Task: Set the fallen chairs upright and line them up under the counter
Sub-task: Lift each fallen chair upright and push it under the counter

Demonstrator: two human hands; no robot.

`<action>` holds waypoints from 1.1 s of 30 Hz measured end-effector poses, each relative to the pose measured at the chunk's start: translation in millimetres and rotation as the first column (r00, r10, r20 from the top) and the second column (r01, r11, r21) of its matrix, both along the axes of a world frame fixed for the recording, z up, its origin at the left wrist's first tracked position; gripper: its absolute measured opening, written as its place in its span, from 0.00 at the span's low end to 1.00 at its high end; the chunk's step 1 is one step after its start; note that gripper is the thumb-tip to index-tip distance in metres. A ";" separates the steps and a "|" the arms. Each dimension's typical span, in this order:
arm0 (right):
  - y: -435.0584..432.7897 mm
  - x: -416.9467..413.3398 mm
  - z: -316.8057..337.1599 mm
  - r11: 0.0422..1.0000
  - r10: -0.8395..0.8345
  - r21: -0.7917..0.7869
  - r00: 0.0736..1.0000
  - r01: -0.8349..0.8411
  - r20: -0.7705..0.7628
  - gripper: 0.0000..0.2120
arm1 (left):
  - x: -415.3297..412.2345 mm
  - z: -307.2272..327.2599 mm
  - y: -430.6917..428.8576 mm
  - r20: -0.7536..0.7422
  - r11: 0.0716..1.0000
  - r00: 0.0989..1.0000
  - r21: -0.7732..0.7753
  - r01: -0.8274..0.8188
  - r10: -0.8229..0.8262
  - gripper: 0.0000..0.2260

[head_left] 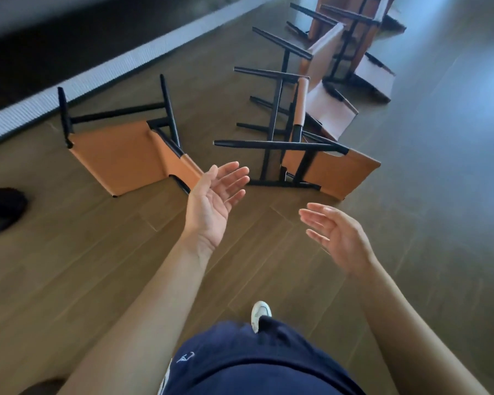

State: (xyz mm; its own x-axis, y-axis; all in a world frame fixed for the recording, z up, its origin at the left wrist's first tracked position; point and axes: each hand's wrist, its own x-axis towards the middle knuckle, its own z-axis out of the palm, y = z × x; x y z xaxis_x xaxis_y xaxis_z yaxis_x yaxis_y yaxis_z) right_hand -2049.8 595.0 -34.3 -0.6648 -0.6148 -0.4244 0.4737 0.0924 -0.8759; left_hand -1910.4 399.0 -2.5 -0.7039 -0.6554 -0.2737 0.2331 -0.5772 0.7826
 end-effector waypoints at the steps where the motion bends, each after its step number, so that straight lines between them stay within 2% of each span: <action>1: -5.4 -8.1 -0.8 1.000 0.029 0.007 1.000 -0.029 0.001 0.14 | -4.3 -1.6 0.0 0.005 1.000 1.000 0.001 -0.026 0.026 0.16; 12: -87.2 -44.1 -13.1 0.969 0.245 0.014 0.968 -0.246 0.061 0.14 | -21.5 -4.3 -45.1 0.009 0.981 0.981 0.017 -0.195 0.195 0.14; 33: -316.7 -81.8 -30.8 0.924 0.378 0.021 0.920 -0.382 0.101 0.13 | -48.7 -25.5 -231.2 0.084 0.947 0.946 0.041 -0.318 0.314 0.14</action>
State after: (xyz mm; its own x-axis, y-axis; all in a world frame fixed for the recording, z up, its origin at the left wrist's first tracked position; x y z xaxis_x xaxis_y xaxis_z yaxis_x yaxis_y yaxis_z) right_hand -2131.6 278.3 -65.1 -0.3405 -0.7949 -0.5022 0.4756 0.3151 -0.8213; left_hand -1959.2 167.9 -28.0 -0.4391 -0.8237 -0.3587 0.3518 -0.5250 0.7750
